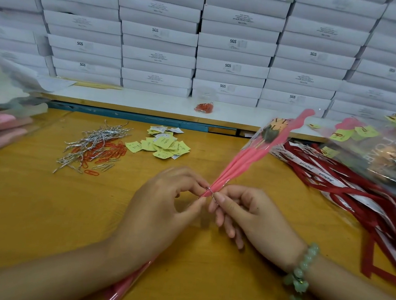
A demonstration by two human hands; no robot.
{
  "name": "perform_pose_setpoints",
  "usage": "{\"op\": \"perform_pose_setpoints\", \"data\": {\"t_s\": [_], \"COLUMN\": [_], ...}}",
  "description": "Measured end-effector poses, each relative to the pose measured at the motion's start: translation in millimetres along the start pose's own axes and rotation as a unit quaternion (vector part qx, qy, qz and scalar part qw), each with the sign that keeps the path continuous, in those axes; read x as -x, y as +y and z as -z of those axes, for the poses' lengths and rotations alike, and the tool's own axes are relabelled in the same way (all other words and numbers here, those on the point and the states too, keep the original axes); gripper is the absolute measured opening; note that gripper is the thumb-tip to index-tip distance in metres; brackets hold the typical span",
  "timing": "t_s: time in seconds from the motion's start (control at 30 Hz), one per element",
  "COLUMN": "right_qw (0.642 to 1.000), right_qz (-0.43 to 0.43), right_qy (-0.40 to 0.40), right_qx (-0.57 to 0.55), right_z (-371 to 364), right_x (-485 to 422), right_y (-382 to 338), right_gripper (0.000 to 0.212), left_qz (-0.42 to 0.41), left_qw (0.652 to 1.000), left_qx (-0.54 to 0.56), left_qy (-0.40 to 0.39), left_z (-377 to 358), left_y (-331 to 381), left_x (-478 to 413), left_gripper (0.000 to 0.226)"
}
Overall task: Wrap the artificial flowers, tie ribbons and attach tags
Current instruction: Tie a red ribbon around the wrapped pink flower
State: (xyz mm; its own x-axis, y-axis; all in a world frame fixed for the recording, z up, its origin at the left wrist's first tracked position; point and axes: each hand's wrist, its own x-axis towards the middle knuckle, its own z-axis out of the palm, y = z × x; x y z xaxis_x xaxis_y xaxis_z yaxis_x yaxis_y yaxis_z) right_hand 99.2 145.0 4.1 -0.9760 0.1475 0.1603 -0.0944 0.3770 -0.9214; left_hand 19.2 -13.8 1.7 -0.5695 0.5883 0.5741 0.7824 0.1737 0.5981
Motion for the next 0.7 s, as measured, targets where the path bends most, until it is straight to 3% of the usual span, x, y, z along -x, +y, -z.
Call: {"op": "perform_pose_setpoints", "data": {"t_s": [0.2, 0.33, 0.53, 0.6, 0.7], "right_qw": [0.989, 0.988, 1.0, 0.994, 0.947], "right_qz": [-0.087, -0.093, 0.006, 0.05, 0.105], "right_qy": [-0.029, -0.044, -0.004, 0.021, 0.027], "right_qx": [-0.113, -0.114, -0.014, 0.095, 0.303], "right_z": [2.7, 6.0, 4.0, 5.0, 9.3], "right_x": [-1.5, -2.2, 1.4, 2.9, 5.5], "right_y": [-3.6, -4.6, 0.5, -0.1, -1.9], "right_gripper": [0.032, 0.033, 0.019, 0.012, 0.011], "left_qz": [0.001, -0.007, 0.036, 0.045, 0.051], "left_qw": [1.0, 1.0, 0.996, 0.996, 0.995], "left_qx": [0.006, 0.02, 0.079, 0.082, 0.085], "left_qy": [-0.001, -0.004, 0.004, -0.002, -0.006], "left_z": [-0.1, 0.2, 1.2, 1.2, 1.0], "left_y": [-0.8, -2.0, -5.5, -6.0, -5.5], "left_x": [-0.4, -1.1, -3.3, -3.6, -3.4], "left_gripper": [0.009, 0.012, 0.019, 0.017, 0.016]}}
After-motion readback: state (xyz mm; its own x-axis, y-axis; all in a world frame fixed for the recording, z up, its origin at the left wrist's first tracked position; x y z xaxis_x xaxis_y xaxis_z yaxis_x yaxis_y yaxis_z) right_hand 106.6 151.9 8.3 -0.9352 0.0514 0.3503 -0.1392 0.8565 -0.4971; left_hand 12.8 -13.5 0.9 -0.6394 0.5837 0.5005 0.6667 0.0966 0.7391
